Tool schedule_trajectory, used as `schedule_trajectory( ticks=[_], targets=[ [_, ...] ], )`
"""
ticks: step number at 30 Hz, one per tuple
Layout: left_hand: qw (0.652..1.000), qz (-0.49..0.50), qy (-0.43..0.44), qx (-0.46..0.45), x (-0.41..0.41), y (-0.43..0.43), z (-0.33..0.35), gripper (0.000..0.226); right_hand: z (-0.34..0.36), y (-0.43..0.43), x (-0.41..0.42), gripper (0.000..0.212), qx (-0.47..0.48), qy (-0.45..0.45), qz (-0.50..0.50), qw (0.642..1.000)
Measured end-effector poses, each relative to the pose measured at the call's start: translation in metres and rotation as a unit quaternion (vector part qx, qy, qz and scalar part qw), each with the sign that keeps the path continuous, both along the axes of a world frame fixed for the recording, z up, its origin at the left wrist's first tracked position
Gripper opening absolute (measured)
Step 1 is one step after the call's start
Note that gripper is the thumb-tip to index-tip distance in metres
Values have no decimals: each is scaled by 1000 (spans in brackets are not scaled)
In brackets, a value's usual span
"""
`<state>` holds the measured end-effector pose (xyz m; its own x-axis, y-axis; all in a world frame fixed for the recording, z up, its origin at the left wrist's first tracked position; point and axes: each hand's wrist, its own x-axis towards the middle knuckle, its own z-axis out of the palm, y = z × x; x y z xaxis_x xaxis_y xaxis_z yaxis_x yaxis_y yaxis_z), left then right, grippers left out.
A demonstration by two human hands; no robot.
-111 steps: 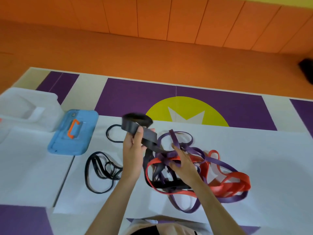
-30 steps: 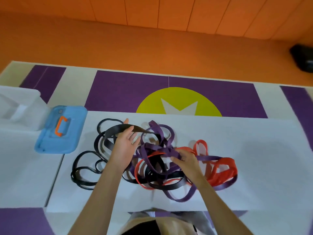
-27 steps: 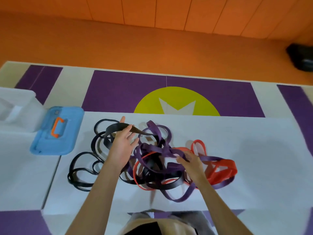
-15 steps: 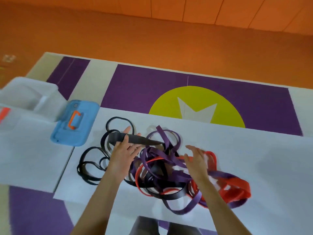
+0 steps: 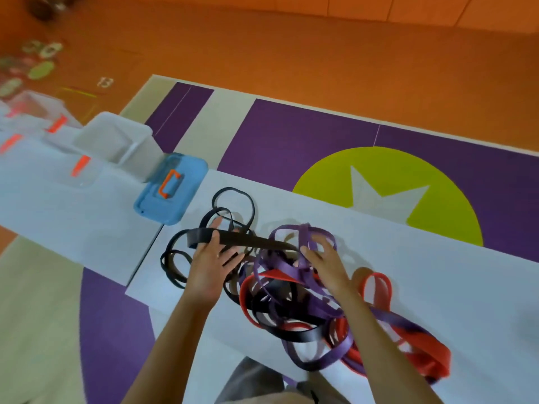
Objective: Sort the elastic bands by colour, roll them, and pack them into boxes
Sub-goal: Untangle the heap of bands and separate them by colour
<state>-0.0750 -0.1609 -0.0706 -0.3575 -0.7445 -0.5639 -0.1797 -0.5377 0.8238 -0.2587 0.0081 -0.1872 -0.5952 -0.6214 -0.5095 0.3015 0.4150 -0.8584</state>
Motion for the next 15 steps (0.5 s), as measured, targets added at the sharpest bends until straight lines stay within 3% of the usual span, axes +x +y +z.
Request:
schedule_trajectory(
  ticks=[2,5,11,15],
  targets=[
    [1000,10,7,1,3,5,-10,60,-3,31,11,31,-29,-36,-26,999],
    [998,-16,65,21,5,13,-13,44,-8,69,16,7,24,0,-66,997],
    [999,-1,53,7,4,12,-11,45,-11,77,-14,16,119,100,-39,987],
    [997,52,56,14,7,15,5,41,-4,69,-28,18,12,47,-54,997]
  ],
)
